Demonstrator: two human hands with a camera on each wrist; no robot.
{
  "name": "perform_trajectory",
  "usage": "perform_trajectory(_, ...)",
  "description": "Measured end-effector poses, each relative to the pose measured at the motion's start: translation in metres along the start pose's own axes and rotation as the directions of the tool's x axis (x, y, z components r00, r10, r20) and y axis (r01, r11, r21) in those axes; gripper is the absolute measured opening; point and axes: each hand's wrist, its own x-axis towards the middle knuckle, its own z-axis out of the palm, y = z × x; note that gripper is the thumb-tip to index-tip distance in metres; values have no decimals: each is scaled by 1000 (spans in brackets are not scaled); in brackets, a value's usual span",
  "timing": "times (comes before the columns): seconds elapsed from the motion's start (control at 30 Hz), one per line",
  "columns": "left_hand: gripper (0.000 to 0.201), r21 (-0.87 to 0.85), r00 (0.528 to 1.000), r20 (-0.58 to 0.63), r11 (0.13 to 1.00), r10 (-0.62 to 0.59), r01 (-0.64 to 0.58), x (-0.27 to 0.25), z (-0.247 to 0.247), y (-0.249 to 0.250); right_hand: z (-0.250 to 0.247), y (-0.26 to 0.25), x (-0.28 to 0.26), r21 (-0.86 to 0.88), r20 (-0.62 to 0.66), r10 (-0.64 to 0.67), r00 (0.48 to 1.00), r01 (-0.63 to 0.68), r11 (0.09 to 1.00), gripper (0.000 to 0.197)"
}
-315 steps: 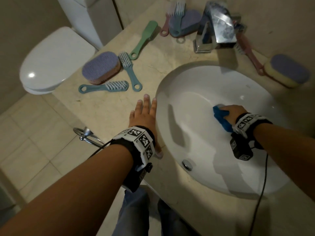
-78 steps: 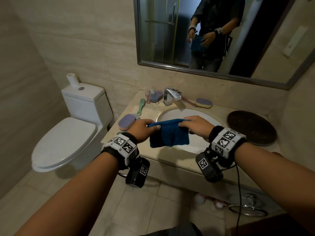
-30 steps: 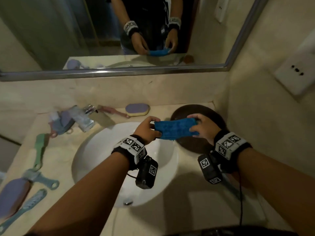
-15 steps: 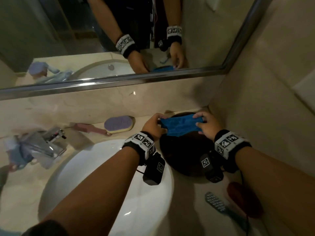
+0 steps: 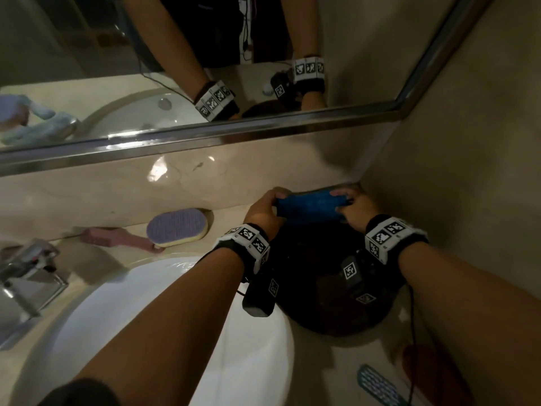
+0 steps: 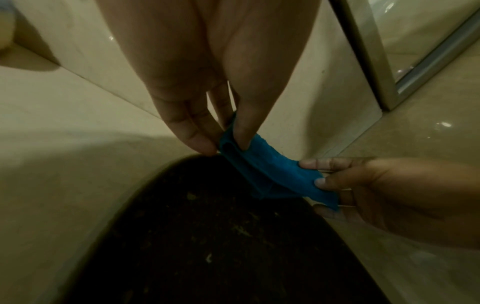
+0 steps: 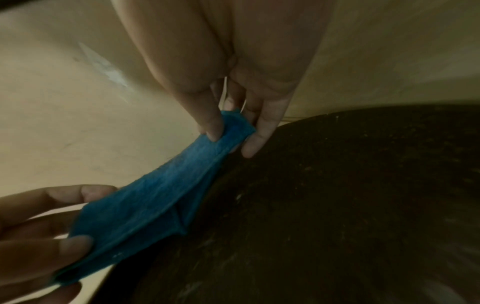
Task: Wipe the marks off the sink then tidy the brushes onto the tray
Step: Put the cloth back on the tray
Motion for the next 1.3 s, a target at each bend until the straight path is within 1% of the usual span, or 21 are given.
perform_trajectory(0.13, 49, 35, 1000, -11, 999, -16, 17, 6, 4, -1, 1, 5, 8, -10, -15, 3, 1000, -3, 1000, 38)
perform_trajectory(0.3, 58, 102, 999, 29, 994, -31, 28, 11, 4, -5, 1, 16, 17, 2, -20, 5, 1000, -5, 1000, 39)
perform_trajectory(0.5, 59, 112, 997, 46, 992, -56, 51, 5, 1, -3, -2, 20, 15, -55, -4, 27, 1000, -27, 998, 39)
perform_trajectory(0.63, 58, 124, 996, 31, 989, -86, 82, -8, -5, 2, -10, 16, 5, -76, 6, 27, 1000, -26, 997, 40)
perform_trajectory(0.73, 58, 178, 992, 34, 977, -122, 114, -27, -14, 9, -16, 9, -12, -177, 18, -10, 1000, 13, 984, 38)
perform_trajectory(0.8, 58, 224, 992, 32, 969, -119, 109, -46, -21, 15, -19, 1, -27, -240, 35, -43, 998, 50, 969, 36)
perform_trajectory(0.87, 57, 272, 995, 16, 958, -100, 92, -69, -31, 19, -19, -10, -46, -287, 82, -66, 994, 87, 954, 33)
perform_trajectory(0.93, 57, 345, 996, 10, 935, -88, 79, -93, -41, 22, -15, -22, -65, -390, 155, -75, 985, 131, 912, 33)
perform_trajectory(0.97, 58, 397, 996, 11, 914, -90, 78, -106, -47, 22, -13, -30, -74, -457, 190, -84, 978, 164, 874, 34)
perform_trajectory(1.07, 61, 571, 995, -20, 816, -96, 90, -144, -68, 20, 2, -56, -99, -613, 271, -172, 947, 307, 728, 36)
perform_trajectory(1.17, 62, 681, 991, -75, 720, -113, 134, -179, -90, 11, 25, -83, -123, -665, 362, -245, 900, 433, 609, 36)
perform_trajectory(1.23, 62, 684, 983, -115, 706, -142, 182, -202, -106, 4, 42, -99, -136, -672, 413, -284, 865, 500, 546, 35)
perform_trajectory(1.3, 62, 672, 976, -156, 707, -155, 220, -225, -119, -3, 58, -109, -150, -679, 436, -301, 848, 530, 509, 36)
